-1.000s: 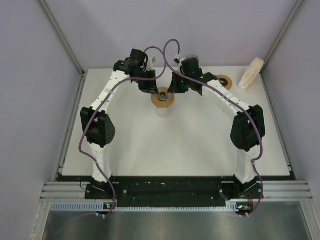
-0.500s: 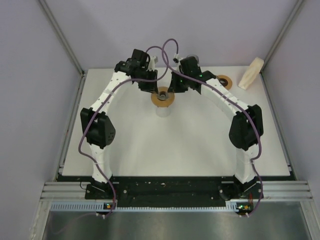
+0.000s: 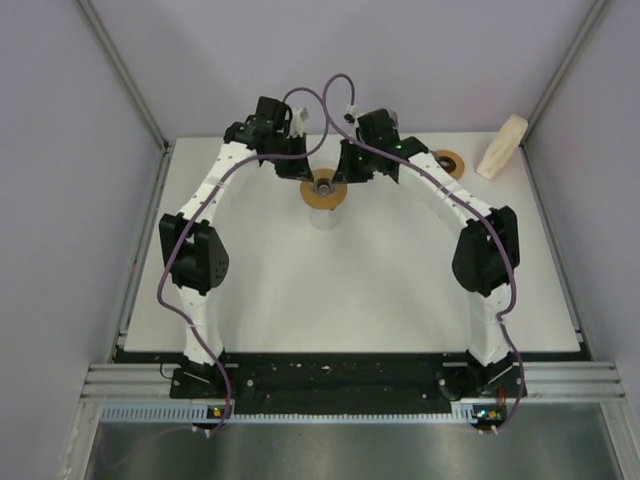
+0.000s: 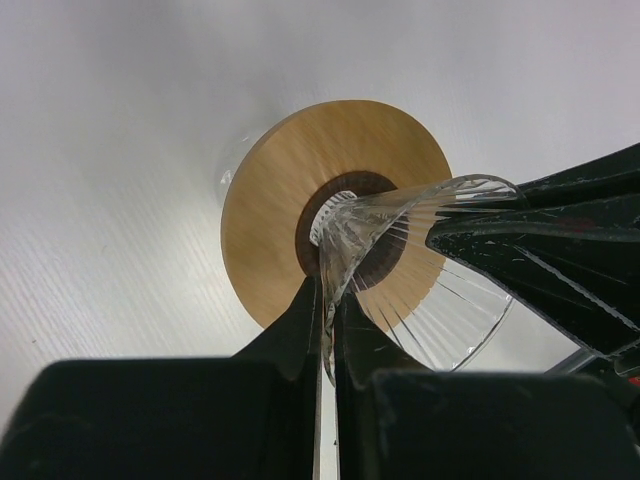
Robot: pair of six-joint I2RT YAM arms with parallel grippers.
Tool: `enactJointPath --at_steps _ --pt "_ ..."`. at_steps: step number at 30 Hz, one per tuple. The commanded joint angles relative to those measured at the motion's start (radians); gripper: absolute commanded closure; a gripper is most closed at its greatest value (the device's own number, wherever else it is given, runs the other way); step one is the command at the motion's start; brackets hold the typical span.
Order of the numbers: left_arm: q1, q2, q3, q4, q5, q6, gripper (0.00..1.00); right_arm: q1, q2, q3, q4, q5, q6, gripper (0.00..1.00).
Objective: Place the coffee filter in the dripper
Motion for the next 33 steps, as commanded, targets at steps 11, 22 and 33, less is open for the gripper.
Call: enactJointPath --at_steps 11,22,33 --pt "0.062 0.23 -0.137 -0.101 -0.013 0.06 1.0 -0.042 0.235 -0.062 -0.202 -0.009 -0.085 1.0" --pt "0.068 0.205 -0.013 -0.153 -0.009 0.092 1.0 -0.038 0.186 -0.07 -0.188 0.002 -0.074 1.0" --pt "0.068 0.107 0.064 -0.118 0.013 0.072 0.89 -0.028 0.107 0.059 -0.19 -0.007 -0.047 0.94"
